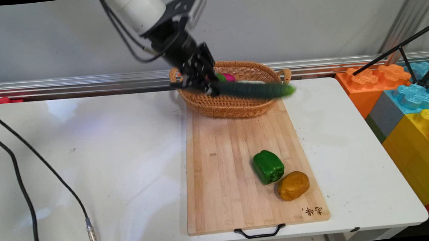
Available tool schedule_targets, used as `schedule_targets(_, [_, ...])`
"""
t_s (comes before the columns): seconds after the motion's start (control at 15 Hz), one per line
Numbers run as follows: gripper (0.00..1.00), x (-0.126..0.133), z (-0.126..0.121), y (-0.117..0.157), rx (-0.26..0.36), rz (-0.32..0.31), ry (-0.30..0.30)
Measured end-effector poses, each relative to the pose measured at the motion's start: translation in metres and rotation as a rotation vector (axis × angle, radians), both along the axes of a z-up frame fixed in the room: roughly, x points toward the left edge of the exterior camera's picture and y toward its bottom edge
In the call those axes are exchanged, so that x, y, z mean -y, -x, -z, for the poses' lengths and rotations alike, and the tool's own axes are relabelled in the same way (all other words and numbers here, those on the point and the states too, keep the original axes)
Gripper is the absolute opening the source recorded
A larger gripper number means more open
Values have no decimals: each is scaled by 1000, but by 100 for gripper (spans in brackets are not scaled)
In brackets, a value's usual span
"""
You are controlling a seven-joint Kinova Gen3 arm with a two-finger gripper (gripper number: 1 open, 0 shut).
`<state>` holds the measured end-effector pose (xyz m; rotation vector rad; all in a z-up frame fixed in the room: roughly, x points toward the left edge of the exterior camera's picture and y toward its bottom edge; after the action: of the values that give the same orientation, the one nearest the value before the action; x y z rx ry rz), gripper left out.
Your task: Place the picked object in the vegetable basket
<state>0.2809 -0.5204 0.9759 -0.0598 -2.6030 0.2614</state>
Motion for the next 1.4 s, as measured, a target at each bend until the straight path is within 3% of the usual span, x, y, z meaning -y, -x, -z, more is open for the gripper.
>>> schedule_targets(0.27, [0, 32, -4, -9, -69, -162, -2])
schedule_targets(0.67, [0, 88, 15, -16, -195, -421, -34])
schedule_targets(0.93, [0, 129, 50, -23, -248, -615, -60])
schedule_targets(1.4, [0, 163, 105, -26, -276, -794, -116])
